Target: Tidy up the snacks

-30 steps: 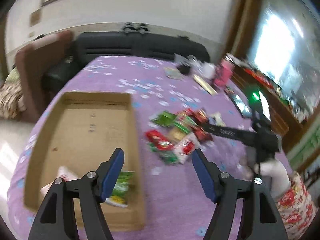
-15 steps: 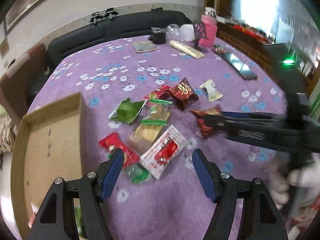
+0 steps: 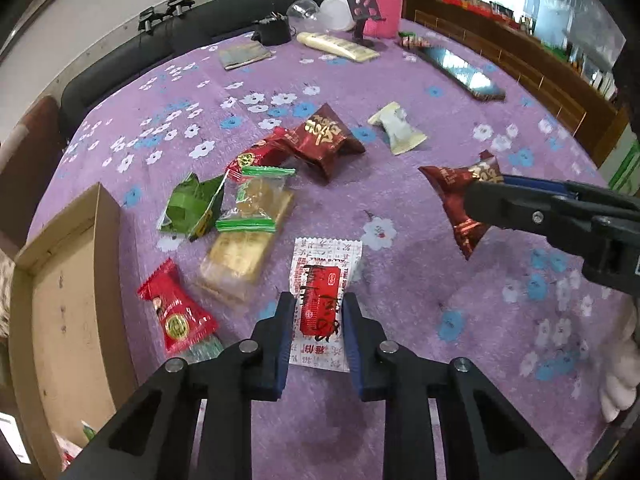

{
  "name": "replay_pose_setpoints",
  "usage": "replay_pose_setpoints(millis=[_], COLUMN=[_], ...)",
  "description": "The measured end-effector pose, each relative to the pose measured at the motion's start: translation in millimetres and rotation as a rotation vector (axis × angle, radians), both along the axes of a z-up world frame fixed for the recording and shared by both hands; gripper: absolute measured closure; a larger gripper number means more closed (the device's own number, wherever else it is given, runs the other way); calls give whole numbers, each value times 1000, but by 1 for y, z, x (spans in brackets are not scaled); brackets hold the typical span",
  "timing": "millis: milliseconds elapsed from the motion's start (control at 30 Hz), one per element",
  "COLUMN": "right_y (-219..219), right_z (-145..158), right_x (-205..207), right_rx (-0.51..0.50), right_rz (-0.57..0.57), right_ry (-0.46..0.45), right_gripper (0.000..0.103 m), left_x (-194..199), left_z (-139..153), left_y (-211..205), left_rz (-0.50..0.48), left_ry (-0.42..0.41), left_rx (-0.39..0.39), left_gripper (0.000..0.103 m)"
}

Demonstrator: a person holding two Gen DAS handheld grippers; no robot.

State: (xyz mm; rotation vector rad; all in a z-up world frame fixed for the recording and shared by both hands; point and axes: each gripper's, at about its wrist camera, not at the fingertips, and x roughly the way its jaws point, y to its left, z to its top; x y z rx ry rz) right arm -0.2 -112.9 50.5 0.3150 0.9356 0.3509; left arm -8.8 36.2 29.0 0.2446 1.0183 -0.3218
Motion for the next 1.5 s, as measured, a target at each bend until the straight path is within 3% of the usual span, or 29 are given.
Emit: replay_pose_setpoints(millis=[167, 367, 533, 700, 833, 1000, 1100, 1233, 1300, 1400, 1500], right_y=[7, 46, 109, 185, 250, 295, 306, 305, 297, 268, 225], right_z=[12, 32, 50, 55, 43, 22, 11, 11, 20, 42, 58], right_x=[-10, -20, -27, -27, -21, -10, -4, -2, -3, -5, 5], right_rx=[-5, -29, -32, -46, -86, -151, -177, -174, -165, -116, -136], right_rz=[21, 98, 221, 348, 424, 452, 445, 422, 415, 393, 294], right_ry=[-27, -64, -97, -101, -76, -44, -28, -45, -64, -113, -169], right_gripper=[61, 61, 61, 60, 60, 60, 59, 53, 53, 46, 45], left_x=[-22, -43, -52, -50, -44, -39, -39, -40, -43, -54, -63], left_z=[25, 66, 79, 59, 38, 25, 25, 28, 34, 47, 60], left_y=[24, 88, 164, 235, 263, 279, 283, 286, 286, 281, 271], left_rz=[55, 164, 324, 496, 566, 601, 615, 627, 625, 612, 589], left_ry=[-38, -114, -170, -150, -105, -72, -71, -79, -102, -145, -192], left_rx=[-137, -266, -241, -190, -184, -207, -227, -267, -286, -324, -344], left_gripper=[80, 80, 79, 79, 79, 77, 75, 53, 53, 51, 43])
